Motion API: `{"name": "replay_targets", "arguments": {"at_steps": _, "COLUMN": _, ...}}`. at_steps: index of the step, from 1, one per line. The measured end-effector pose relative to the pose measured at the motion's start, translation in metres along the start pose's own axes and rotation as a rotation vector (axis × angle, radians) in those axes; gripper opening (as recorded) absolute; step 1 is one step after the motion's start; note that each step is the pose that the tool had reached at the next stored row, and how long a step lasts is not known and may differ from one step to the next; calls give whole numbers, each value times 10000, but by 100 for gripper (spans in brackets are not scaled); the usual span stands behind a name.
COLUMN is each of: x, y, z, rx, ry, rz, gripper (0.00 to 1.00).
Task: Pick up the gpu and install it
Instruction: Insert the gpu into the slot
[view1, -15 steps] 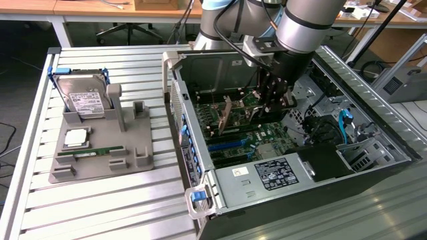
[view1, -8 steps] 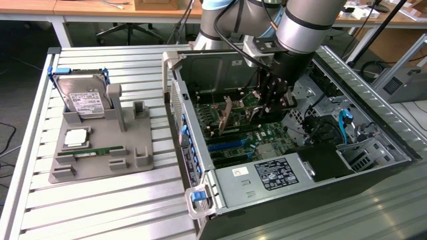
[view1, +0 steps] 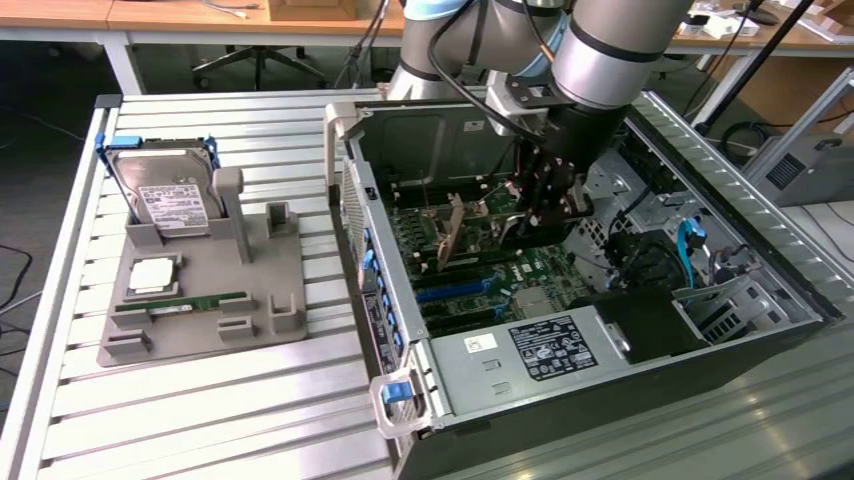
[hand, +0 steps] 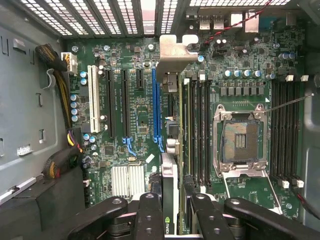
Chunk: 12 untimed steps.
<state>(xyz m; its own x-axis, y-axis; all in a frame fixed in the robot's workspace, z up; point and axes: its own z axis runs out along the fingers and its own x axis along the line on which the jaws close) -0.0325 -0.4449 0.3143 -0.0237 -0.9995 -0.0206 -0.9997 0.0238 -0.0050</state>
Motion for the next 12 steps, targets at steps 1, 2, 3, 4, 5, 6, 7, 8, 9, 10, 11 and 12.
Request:
{"name": "replay_targets", "arguments": {"at_steps": 1, "x": 0, "y": 2, "z": 7, "rx": 0, "ry": 1, "rz": -2, "gripper": 27}}
{"name": "replay_targets", "arguments": {"at_steps": 2, "x": 2, "y": 62, "z": 24, "rx": 0, "ry": 0, "rz": -2, "gripper": 27}}
{"name": "replay_targets", "arguments": {"at_steps": 3, "x": 2, "y": 68, "z": 39, "rx": -1, "ry": 1, "rz": 0, "gripper": 27}}
{"name": "replay_targets", "arguments": {"at_steps": 4, "x": 2, "y": 68, "z": 43, "rx": 0, "ry": 0, "rz": 0, "gripper": 27}}
{"name": "replay_targets", "arguments": {"at_steps": 5, "x": 3, "y": 68, "z": 55, "rx": 0, "ry": 1, "rz": 0, "gripper": 27}}
{"name": "replay_targets", "arguments": {"at_steps": 6, "x": 3, "y": 68, "z": 63, "rx": 0, "ry": 1, "rz": 0, "gripper": 27}}
{"name": "replay_targets", "arguments": {"at_steps": 7, "x": 4, "y": 69, "z": 71, "rx": -1, "ry": 1, "rz": 0, "gripper": 27}}
{"name": "replay_targets", "arguments": {"at_steps": 8, "x": 4, "y": 71, "z": 78, "rx": 0, "ry": 1, "rz": 0, "gripper": 27}}
{"name": "replay_targets", "arguments": {"at_steps": 9, "x": 5, "y": 75, "z": 79, "rx": -1, "ry": 1, "rz": 0, "gripper": 27}}
{"name": "replay_targets", "arguments": {"at_steps": 10, "x": 5, "y": 76, "z": 79, "rx": 0, "ry": 1, "rz": -1, "gripper": 27}}
{"name": "replay_targets", "arguments": {"at_steps": 11, "x": 5, "y": 76, "z": 80, "rx": 0, "ry": 1, "rz": 0, "gripper": 27}}
{"name": "replay_targets", "arguments": {"at_steps": 12, "x": 5, "y": 77, "z": 80, "rx": 0, "ry": 0, "rz": 0, "gripper": 27}}
